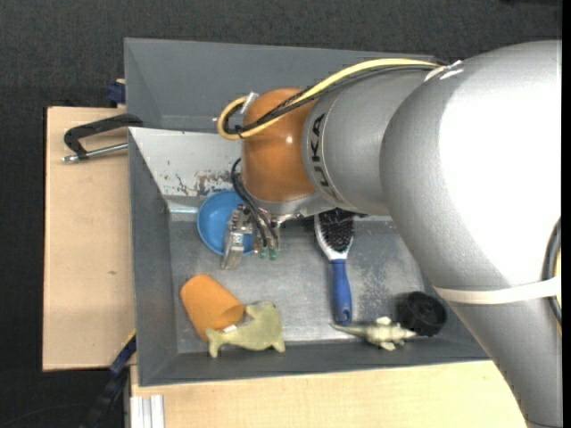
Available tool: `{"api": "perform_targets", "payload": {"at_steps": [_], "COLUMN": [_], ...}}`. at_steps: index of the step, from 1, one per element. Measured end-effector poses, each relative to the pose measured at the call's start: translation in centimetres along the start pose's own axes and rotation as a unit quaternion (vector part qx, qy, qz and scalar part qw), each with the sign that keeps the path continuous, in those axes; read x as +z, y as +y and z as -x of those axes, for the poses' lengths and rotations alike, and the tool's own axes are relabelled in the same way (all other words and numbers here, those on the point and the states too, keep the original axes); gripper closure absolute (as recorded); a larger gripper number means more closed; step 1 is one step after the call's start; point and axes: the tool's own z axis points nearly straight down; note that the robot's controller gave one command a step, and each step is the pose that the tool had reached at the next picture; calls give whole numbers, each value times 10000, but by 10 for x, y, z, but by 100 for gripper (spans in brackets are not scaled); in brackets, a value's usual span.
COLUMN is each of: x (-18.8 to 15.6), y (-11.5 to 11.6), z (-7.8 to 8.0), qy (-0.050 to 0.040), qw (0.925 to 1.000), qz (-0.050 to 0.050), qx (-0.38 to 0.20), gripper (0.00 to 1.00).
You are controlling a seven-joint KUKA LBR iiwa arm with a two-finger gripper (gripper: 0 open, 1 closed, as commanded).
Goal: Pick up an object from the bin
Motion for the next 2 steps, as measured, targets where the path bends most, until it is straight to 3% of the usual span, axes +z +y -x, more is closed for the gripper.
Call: {"api": "perform_targets", "payload": {"at_steps": [1,2], "x": [-99,-255], "y": [11,12], "z": [0,8], "qy": [-56,-65], "qw": [9997,9998], "qz": [27,26], "qx": [250,179], "gripper": [100,100]}}
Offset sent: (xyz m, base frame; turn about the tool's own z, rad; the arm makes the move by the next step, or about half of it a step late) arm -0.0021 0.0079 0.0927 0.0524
